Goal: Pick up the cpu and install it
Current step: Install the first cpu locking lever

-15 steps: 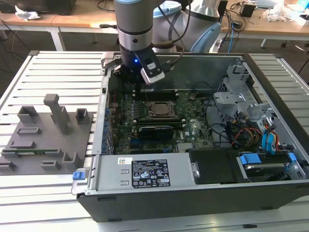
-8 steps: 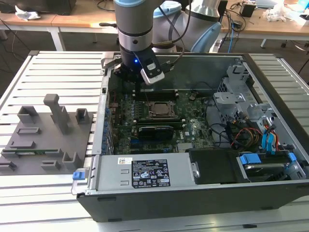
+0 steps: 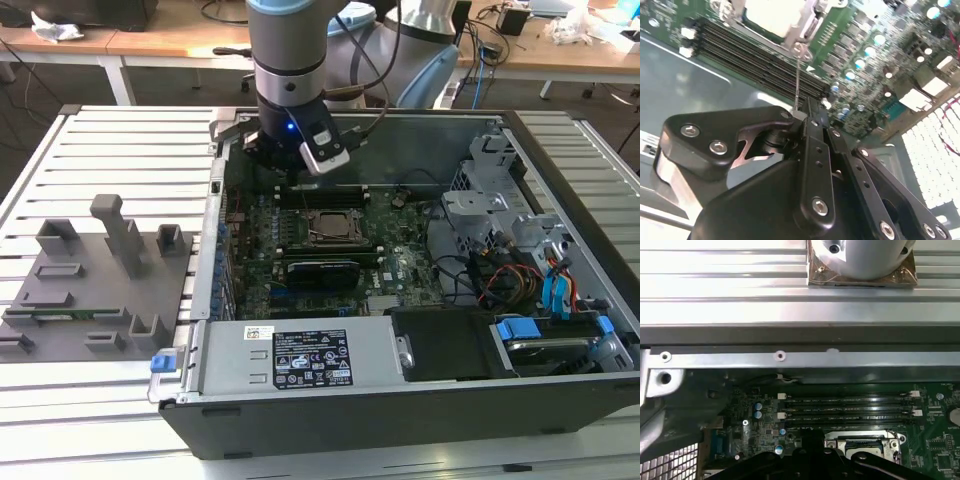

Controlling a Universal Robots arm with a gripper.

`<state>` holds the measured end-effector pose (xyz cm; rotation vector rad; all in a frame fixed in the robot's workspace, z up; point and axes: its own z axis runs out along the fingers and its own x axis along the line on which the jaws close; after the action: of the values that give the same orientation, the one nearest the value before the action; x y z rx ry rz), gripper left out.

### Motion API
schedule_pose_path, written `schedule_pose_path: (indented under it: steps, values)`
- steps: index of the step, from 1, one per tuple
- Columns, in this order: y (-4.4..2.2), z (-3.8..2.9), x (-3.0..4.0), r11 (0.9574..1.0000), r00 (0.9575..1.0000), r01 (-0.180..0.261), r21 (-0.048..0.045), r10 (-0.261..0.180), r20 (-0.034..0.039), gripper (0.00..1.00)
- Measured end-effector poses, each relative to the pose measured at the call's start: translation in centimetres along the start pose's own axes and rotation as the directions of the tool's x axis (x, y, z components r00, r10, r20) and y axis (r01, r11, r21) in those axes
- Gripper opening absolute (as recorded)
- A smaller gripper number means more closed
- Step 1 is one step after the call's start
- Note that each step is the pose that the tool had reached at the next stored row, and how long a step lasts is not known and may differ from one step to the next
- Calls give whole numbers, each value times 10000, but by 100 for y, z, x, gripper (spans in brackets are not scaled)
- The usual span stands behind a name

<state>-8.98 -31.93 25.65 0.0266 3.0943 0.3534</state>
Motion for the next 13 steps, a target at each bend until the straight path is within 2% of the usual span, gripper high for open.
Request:
schedule_pose_path:
  steps: [1, 5, 7, 8, 13]
  values:
    - [0, 3, -51, 10000, 10000, -5, 0, 5, 1, 11]
    - [0, 11, -166, 10000, 10000, -18, 0, 18, 4, 11]
    - [0, 17, -262, 10000, 10000, -27, 0, 27, 6, 11]
    - [0, 20, -332, 10000, 10000, -33, 1, 33, 8, 11]
    - [-1, 30, -509, 10000, 10000, -43, 1, 43, 10, 11]
